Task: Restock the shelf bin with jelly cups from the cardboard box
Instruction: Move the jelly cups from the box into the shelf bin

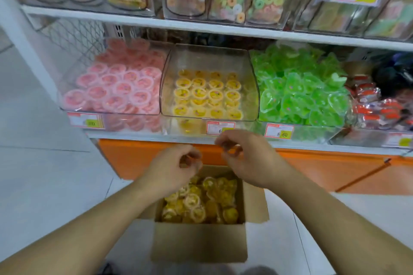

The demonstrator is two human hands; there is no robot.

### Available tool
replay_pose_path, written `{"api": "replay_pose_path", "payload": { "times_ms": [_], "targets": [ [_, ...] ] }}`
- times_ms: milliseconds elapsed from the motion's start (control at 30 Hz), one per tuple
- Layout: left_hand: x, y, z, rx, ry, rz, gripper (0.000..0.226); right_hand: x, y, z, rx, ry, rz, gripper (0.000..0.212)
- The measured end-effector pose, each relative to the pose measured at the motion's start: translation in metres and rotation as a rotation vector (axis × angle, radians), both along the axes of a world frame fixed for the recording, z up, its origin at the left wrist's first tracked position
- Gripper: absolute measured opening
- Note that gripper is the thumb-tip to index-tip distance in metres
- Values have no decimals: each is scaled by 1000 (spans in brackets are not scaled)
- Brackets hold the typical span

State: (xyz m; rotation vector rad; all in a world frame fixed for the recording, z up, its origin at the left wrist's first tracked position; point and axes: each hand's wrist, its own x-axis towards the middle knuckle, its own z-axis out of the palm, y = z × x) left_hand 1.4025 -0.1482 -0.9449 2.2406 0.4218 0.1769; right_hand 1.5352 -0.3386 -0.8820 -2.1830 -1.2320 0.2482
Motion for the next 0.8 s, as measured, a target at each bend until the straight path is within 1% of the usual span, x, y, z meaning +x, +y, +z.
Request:
{"api": "replay_pose_path", "payload": {
  "times_ms": [67, 100, 167, 200, 267, 333, 400, 433, 533, 633, 733, 800],
  "targets": [
    [-15, 7, -33, 63, 139, 7, 26, -4, 2, -25, -160, 22, 13, 26],
    [-19, 11, -50, 95, 187, 9, 31, -4, 3, -38, -244, 46, 10, 26],
    [-23, 15, -74, 83, 268, 0, 25, -2, 3, -61, -406, 107, -13, 29],
    [-24, 15, -82, 45, 284, -9, 22, 0, 2, -72, -480, 113, -17, 36],
    [-19, 13, -99, 0, 309, -39, 28, 5, 2, -96, -635, 104, 21, 49],
    [-10, 9, -119, -15, 345, -88, 33, 8, 2, -119, -738, 162, 80, 59],
    [-1, 2, -136, -27, 400, -144, 35, 11, 1, -142, -782, 223, 112, 65],
    [2, -1, -146, -11, 415, -177, 35, 12, 1, -153, -799, 239, 118, 65],
    [9, -9, -172, 27, 445, -225, 38, 12, 1, -188, -866, 264, 145, 57],
    [12, -11, -191, 78, 494, -262, 41, 11, 2, -213, -909, 225, 181, 50],
    [13, -11, -204, 98, 505, -285, 46, 14, 5, -223, -896, 175, 188, 44],
    [14, -11, -209, 109, 507, -265, 50, 17, 7, -228, -874, 161, 188, 40]
  ]
}}
